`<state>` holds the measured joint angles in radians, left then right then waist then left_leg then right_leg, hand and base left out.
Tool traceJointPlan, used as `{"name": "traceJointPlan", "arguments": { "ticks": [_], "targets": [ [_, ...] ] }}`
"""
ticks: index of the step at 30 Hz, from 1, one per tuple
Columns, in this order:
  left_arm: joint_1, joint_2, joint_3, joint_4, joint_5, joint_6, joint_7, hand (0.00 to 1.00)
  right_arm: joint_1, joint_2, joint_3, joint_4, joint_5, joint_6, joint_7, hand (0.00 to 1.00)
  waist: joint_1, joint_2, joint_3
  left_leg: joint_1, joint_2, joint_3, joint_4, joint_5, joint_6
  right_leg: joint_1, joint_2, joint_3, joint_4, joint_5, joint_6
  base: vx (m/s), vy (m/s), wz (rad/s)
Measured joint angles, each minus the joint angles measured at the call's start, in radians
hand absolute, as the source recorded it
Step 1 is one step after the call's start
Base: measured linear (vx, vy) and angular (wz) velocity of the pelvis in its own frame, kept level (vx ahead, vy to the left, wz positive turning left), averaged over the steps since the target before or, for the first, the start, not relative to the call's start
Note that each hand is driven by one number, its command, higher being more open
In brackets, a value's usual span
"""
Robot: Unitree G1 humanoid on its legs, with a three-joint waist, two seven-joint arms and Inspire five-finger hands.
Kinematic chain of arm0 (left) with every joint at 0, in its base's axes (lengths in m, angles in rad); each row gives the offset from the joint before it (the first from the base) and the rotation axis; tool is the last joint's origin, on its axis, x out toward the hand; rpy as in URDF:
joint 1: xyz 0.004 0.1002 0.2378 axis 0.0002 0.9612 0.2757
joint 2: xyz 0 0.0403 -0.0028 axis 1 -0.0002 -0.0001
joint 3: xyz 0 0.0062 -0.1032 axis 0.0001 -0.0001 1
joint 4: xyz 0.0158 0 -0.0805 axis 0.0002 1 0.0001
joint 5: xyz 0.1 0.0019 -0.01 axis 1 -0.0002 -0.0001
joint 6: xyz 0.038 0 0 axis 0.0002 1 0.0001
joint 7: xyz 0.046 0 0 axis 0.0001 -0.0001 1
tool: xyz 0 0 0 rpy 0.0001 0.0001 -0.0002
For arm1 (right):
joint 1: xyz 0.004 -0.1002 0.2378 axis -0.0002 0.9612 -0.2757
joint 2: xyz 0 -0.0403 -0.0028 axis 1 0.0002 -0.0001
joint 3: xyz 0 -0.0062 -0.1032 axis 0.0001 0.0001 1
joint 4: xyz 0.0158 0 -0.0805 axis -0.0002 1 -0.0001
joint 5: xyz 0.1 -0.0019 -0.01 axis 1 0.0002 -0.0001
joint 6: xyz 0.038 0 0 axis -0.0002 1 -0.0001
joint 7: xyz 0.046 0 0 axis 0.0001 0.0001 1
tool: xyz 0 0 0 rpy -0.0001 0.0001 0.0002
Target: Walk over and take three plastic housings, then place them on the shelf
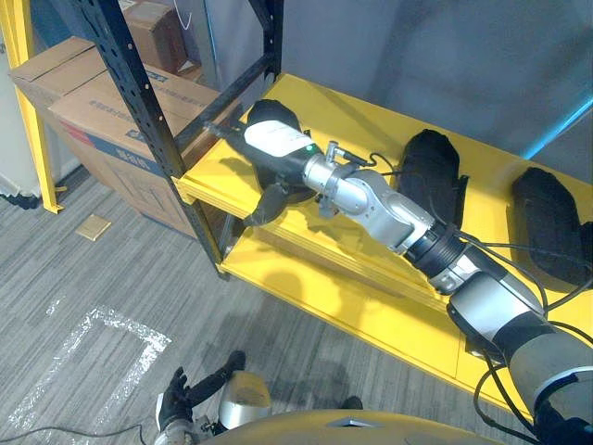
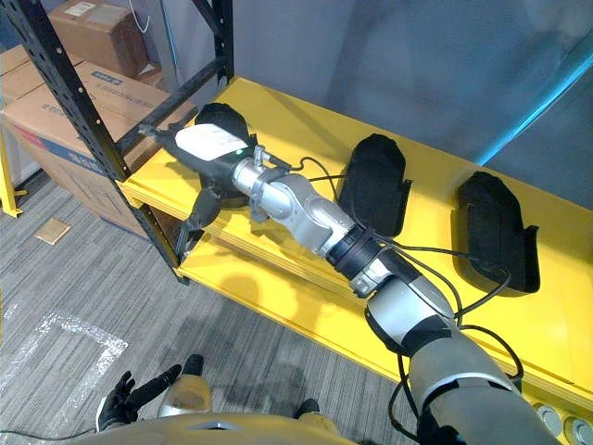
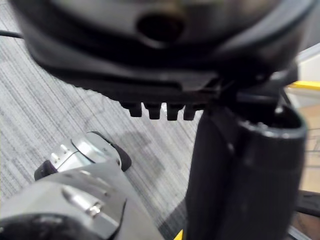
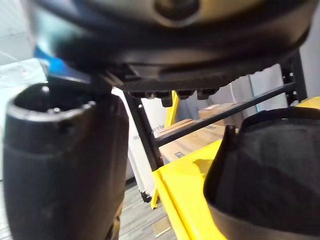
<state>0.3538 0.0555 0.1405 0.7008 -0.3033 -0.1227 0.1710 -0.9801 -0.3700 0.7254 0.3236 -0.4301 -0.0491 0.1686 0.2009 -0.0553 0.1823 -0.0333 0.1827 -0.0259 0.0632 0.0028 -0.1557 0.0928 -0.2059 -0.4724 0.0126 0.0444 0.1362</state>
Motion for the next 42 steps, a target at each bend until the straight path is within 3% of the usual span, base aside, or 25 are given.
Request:
{"name": "traceJointPlan", "arguments": {
  "ticks": [10, 20, 32, 33, 42],
  "targets": [
    [-0.001, 0.000, -0.005, -0.042, 0.000, 0.024, -0.002, 1.00, -0.040, -0.033, -0.069, 0.087, 0.002, 0.063, -0.001, 1.00, 0.016, 0.003, 0.038, 0.005, 0.000, -0.004, 0.005, 0.001, 0.001, 0.010, 0.000, -0.005, 0.003, -0.004, 0.001, 0.00, 0.000, 0.00],
    [-0.017, 0.041, 0.003, -0.062, 0.000, 0.122, -0.163, 1.00, -0.059, -0.058, -0.077, 0.115, 0.003, 0.039, 0.073, 1.00, 0.014, 0.014, 0.065, 0.007, 0.002, 0.015, 0.004, 0.001, 0.001, -0.006, -0.003, 0.014, 0.010, -0.004, 0.000, 0.00, 0.004, -0.04],
    [-0.052, 0.041, 0.025, -0.033, -0.001, 0.118, -0.194, 1.00, -0.065, -0.065, -0.075, 0.116, -0.035, 0.046, 0.156, 1.00, 0.009, 0.023, 0.095, 0.008, 0.004, 0.032, 0.005, 0.001, 0.001, -0.031, -0.007, 0.037, 0.036, -0.008, -0.003, -0.01, 0.001, -0.05],
    [-0.052, 0.041, 0.026, -0.033, -0.001, 0.118, -0.196, 1.00, -0.065, -0.065, -0.072, 0.116, -0.035, 0.046, 0.157, 0.00, 0.009, 0.024, 0.096, 0.008, 0.004, 0.032, 0.005, 0.001, 0.001, -0.032, -0.007, 0.037, 0.036, -0.008, -0.003, 0.00, 0.000, 0.00],
    [-0.053, 0.038, 0.026, -0.032, -0.008, 0.107, -0.195, 1.00, -0.096, -0.064, -0.055, 0.150, -0.035, 0.043, 0.156, 0.00, 0.009, 0.025, 0.101, 0.007, 0.004, 0.032, 0.005, 0.001, 0.002, -0.032, -0.007, 0.037, 0.036, -0.008, -0.003, 0.00, 0.000, 0.00]
  ]
}}
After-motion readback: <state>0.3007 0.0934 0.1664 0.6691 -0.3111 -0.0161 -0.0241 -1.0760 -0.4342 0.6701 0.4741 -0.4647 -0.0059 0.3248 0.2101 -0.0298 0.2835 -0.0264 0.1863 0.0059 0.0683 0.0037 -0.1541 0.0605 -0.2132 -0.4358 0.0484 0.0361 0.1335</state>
